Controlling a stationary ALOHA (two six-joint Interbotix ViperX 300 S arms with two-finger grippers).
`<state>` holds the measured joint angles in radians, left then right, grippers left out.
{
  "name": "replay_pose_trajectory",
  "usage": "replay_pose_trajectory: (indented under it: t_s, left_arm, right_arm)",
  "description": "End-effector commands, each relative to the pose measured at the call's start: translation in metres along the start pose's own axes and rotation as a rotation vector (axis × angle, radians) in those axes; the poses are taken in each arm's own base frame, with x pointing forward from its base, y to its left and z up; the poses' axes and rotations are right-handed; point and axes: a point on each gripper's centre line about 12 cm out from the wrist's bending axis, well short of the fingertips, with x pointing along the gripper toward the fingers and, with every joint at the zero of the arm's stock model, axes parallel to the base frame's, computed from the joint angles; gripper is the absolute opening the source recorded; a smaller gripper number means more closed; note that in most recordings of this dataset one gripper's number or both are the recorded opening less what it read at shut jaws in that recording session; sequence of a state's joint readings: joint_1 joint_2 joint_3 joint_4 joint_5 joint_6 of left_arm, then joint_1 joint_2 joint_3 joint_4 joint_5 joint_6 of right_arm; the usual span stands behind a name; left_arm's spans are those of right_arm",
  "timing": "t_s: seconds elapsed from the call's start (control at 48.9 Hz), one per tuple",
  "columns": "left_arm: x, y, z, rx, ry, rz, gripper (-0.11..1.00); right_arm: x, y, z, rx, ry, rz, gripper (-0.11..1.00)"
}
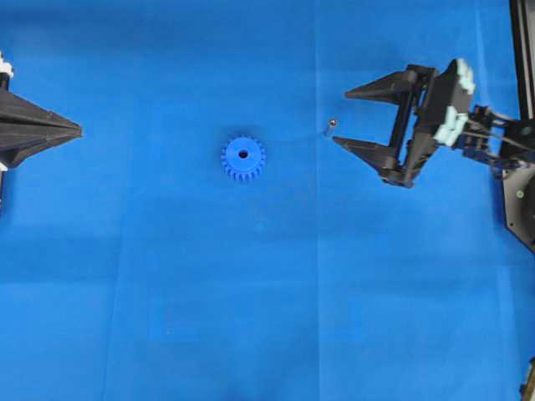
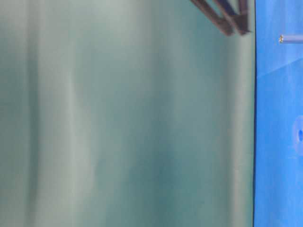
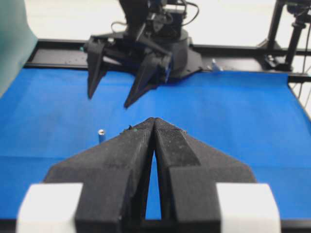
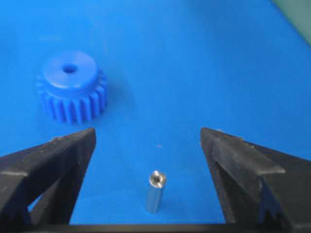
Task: Insert the shaft placed at a random location into the center hole of the small gear at another random location.
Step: 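Move the right gripper left and lower it around the silver shaft, then close the right gripper on the silver shaft and lift it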
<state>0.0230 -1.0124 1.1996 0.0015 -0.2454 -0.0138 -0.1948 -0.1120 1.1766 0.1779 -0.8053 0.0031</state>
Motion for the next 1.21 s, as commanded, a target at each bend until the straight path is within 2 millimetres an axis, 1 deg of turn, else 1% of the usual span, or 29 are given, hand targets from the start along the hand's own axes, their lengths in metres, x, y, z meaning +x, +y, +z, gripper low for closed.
replay_pose_trajectory:
  t_s: [0.0,0.123,0.204,0.327,0.409,0.47,0.552,0.593,0.715,0.777,0.818,1.063,1.186]
  left_arm:
    - [0.001,0.0,0.005,0.002,-0.014,0.001,0.0]
    - [0.001,0.0,0.004,0.001,-0.011,-0.001,0.0]
    - [0.001,0.0,0.003,0.002,-0.008,0.001,0.0]
    - [0.001,0.0,0.002,0.002,-0.006,0.001,0.0]
    - [0.001,0.0,0.002,0.0,-0.005,0.001,0.0]
    - [0.0,0.0,0.001,-0.001,-0.005,0.001,0.0]
    - [0.0,0.0,0.0,0.0,0.003,0.001,0.0]
    - [0.0,0.0,0.0,0.0,0.003,0.001,0.0]
    - [0.0,0.0,-0.001,0.0,0.009,0.001,0.0]
    - [0.0,0.0,-0.001,0.0,0.012,0.001,0.0]
    - [0.0,0.0,-0.001,0.0,0.012,0.001,0.0]
    - [-0.002,0.0,-0.001,0.0,0.015,0.001,0.0]
    - [-0.002,0.0,-0.001,0.0,0.02,0.002,0.0]
  right_arm:
    - [0.011,-0.002,-0.005,0.008,-0.004,-0.021,0.89]
    - [0.02,-0.003,-0.017,0.005,0.03,-0.027,0.89]
    - [0.026,-0.002,-0.021,0.003,0.046,-0.029,0.89]
    - [0.029,-0.003,-0.025,0.002,0.061,-0.032,0.87]
    - [0.029,-0.003,-0.025,0.002,0.059,-0.032,0.85]
    - [0.029,-0.003,-0.025,0.004,0.059,-0.032,0.79]
    - [0.028,-0.003,-0.026,0.006,0.062,-0.036,0.68]
    - [0.028,-0.003,-0.026,0.007,0.063,-0.038,0.58]
    - [0.027,-0.004,-0.028,0.005,0.077,-0.038,0.22]
    - [0.028,-0.003,-0.029,0.005,0.088,-0.038,0.09]
    - [0.028,-0.003,-0.03,0.005,0.091,-0.038,0.03]
    - [0.029,-0.002,-0.027,0.006,0.082,-0.035,0.02]
    - [0.026,-0.001,-0.017,0.014,0.062,-0.029,0.02]
